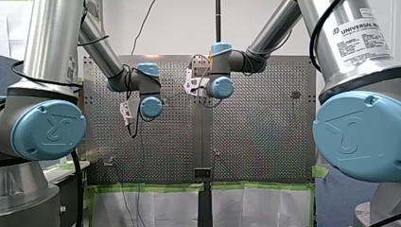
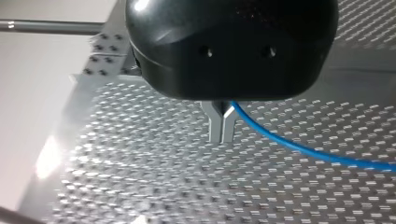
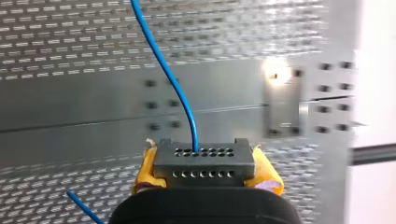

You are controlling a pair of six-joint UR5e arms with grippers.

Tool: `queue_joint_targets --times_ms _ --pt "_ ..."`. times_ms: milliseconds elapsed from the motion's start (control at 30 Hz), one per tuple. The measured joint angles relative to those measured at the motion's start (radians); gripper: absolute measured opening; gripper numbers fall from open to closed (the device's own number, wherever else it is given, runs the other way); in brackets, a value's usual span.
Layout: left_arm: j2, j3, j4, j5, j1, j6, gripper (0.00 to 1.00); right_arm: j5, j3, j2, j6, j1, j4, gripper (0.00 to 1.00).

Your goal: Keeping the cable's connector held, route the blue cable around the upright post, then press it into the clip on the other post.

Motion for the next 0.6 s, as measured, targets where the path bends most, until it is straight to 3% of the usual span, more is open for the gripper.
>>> queue_joint_targets --times_ms 300,433,600 --pt "0.099 0.099 -0.099 0.006 0.021 0.007 0.0 -0.024 -0.03 -0.082 0.032 -0.014 0.002 0.0" --pt "0.137 0.137 -0.137 0.007 0.031 0.01 0.0 -0.052 -0.054 -0.073 0.055 -0.018 0.003 0.0" --pt "0.189 0.188 -0.189 0.005 0.043 0.027 0.0 -0.077 -0.095 -0.058 0.066 -0.021 0.013 0.0"
